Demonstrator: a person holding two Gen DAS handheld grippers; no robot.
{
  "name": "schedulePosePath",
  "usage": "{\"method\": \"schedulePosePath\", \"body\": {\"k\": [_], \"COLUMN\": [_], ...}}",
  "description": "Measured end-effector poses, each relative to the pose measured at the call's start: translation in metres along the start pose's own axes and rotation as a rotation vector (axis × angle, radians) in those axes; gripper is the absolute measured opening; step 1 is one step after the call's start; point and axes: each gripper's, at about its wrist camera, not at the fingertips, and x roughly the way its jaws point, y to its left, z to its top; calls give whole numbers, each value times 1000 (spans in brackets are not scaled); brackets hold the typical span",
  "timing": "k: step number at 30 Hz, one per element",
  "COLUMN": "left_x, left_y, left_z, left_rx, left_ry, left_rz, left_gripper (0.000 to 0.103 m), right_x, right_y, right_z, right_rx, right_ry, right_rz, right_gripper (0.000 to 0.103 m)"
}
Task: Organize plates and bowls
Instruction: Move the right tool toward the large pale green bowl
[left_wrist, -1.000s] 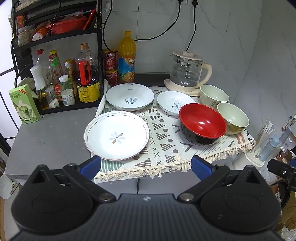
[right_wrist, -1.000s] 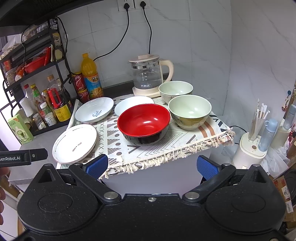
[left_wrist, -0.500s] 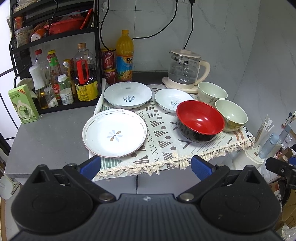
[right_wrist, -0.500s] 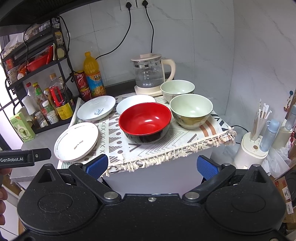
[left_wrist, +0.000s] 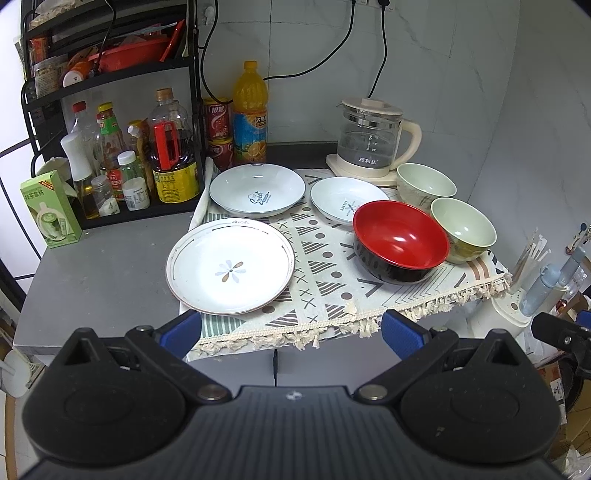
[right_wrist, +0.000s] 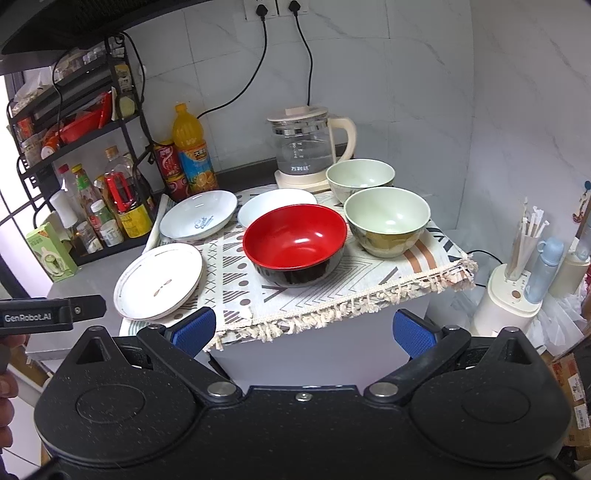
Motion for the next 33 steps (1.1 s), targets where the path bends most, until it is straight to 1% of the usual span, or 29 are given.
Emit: {"method": "schedulePosePath", "body": {"k": [7, 11, 13, 15, 18, 22, 25, 33], "left_x": [12, 25, 31, 38, 51, 67, 81, 122], "left_y": [-7, -12, -15, -18, -24, -30, -33, -48], "left_z": [7, 15, 21, 28, 39, 54, 65, 96], "left_rx": [5, 19, 21, 34, 40, 34, 30, 62], "left_ry": [16, 22, 15, 1, 14, 11, 17, 46], "left_rz": [-2, -11, -9, -24, -22, -37, -25, -41], "left_gripper": [102, 102, 102, 102, 102, 102, 102, 102], "right_x": [7, 15, 21, 27, 34, 49, 60, 93], "right_y": [-5, -8, -12, -15, -19, -25, -30, -40], "right_z": [5, 9, 12, 16, 22, 33, 42, 65], "right_rx": [-2, -12, 0, 7, 7, 25, 38, 42], "right_ry": [6, -2, 3, 14, 13, 24, 32, 58], "right_rz": [-1, -16, -8, -14, -18, -34, -45, -71], "right_gripper": [103, 103, 103, 103, 103, 103, 103, 103]}}
